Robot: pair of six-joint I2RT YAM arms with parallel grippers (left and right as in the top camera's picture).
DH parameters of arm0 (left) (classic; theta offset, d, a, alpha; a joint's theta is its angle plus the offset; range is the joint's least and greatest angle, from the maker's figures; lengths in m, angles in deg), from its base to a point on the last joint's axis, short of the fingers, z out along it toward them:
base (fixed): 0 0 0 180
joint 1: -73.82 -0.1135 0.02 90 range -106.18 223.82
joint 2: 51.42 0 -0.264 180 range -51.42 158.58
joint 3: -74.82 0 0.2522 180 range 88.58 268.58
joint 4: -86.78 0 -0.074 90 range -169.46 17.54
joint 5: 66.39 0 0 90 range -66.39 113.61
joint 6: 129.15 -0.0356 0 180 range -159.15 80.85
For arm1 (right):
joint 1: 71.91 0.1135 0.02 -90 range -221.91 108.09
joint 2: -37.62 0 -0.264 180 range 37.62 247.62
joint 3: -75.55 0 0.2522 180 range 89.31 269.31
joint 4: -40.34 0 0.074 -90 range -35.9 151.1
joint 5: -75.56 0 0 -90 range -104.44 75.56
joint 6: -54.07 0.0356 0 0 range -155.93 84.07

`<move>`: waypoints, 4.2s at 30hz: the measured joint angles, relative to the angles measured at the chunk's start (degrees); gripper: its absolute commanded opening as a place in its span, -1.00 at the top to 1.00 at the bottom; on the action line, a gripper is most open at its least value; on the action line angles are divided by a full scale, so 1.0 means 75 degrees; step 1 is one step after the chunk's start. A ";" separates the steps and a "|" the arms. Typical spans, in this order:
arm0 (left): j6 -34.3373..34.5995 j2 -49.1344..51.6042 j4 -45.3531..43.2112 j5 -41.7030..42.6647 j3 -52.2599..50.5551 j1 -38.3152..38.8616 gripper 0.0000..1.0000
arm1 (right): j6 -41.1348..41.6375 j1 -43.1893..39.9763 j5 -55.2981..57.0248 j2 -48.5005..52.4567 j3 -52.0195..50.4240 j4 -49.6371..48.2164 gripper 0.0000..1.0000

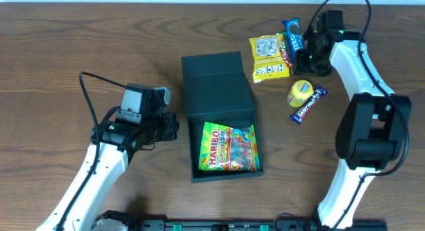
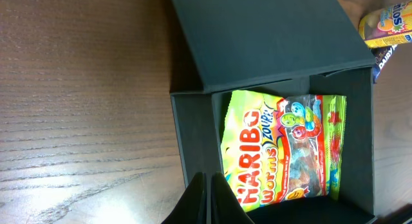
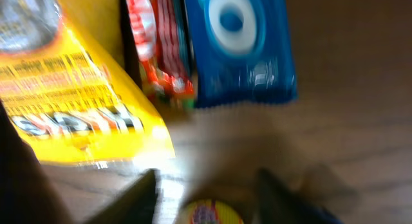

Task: Pack container
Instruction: 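Grasp the blue Oreo pack with the right gripper and lift it, then carry the Oreo pack left and lower it into the box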

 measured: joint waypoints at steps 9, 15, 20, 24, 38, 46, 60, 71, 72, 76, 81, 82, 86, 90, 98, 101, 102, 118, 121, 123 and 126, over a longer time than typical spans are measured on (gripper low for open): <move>0.0000 0.0000 0.0009 -0.0003 0.0000 0.0000 0.89 | -0.0047 0.0000 0.0108 0.0000 0.0335 -0.1906 -0.35; 0.0000 0.0000 0.0035 0.0000 0.0000 0.0000 0.89 | -0.0050 0.0000 0.0154 0.0154 0.0344 -0.2308 -0.33; -0.0003 0.0000 0.0035 0.0000 0.0000 0.0000 0.88 | 0.0044 0.0000 0.0382 0.0635 0.0347 -0.2390 -0.35; -0.0009 0.0000 0.0038 0.0000 0.0000 0.0000 0.89 | 0.0128 0.0000 0.0495 0.0796 0.0347 -0.2439 -0.33; -0.0023 0.0003 0.0047 0.0000 0.0000 0.0000 0.89 | 0.0277 0.0015 0.0583 0.1195 0.0347 -0.2442 -0.19; -0.0023 0.0000 0.0047 0.0000 0.0000 0.0000 0.89 | 0.0277 0.0038 0.0635 0.1230 0.0347 -0.2261 -0.20; -0.0023 0.0000 0.0055 0.0000 0.0000 0.0000 0.89 | 0.0329 0.0038 0.0641 0.1378 0.0356 -0.2031 0.12; -0.0041 0.0000 0.0061 0.0000 0.0000 0.0000 0.89 | 0.0329 0.0035 0.0676 0.1332 0.1151 -0.0944 0.23; -0.0050 0.0000 0.0061 0.0000 0.0000 0.0000 0.89 | 0.0329 0.0035 0.0697 0.1288 0.1332 -0.0807 0.23; -0.0111 0.0000 0.0064 0.0000 0.0000 0.0000 0.89 | 0.0329 0.0035 0.0714 0.0868 0.2133 -0.0259 0.27; -0.0195 0.0000 0.0067 0.0000 0.0000 0.0000 0.88 | 0.0329 0.0044 0.0758 -0.0315 0.3147 0.0659 0.31; -0.0195 0.0000 0.0070 0.0000 0.0000 0.0000 0.89 | 0.0329 0.0044 0.0761 -0.0501 0.3226 0.0731 0.30; -0.0195 0.0000 0.0079 0.0029 0.0000 0.0000 0.89 | 0.0289 0.0230 0.0810 -0.1504 0.3340 0.1332 0.27; -0.0195 0.0000 0.0082 0.0052 0.0000 0.0000 0.89 | 0.0259 0.0755 0.0807 -0.2396 0.3343 0.1923 0.27; -0.0297 -0.0358 0.0437 0.0117 0.0000 0.0000 0.89 | 0.0536 0.1623 0.0755 -0.4383 0.3273 0.2693 0.35; -0.0393 -0.0851 0.0504 0.0117 0.0000 -0.0079 0.89 | 0.0799 0.1845 0.0755 -0.5301 0.2952 0.3060 0.39; -0.0420 -0.1035 0.0516 0.0117 0.0000 -0.0122 0.89 | 0.0898 0.1912 0.0752 -0.5552 0.2827 0.3290 0.42; -0.0624 -0.3028 0.1355 -0.0061 0.0000 -0.0621 0.89 | 0.4077 0.4409 -0.0064 -0.5345 -0.1693 0.2955 0.70; -0.0624 -0.3168 0.1512 -0.0061 0.0000 -0.0627 0.88 | 0.4788 0.5179 -0.0076 -0.5324 -0.2530 0.2256 0.68; -0.0627 -0.3177 0.1527 -0.0061 0.0000 -0.0629 0.89 | 0.5217 0.5671 -0.0015 -0.5298 -0.2926 0.1853 0.69; -0.0627 -0.3177 0.1533 -0.0061 0.0000 -0.0629 0.88 | 0.5866 0.6286 0.0047 -0.5211 -0.3378 0.1472 0.71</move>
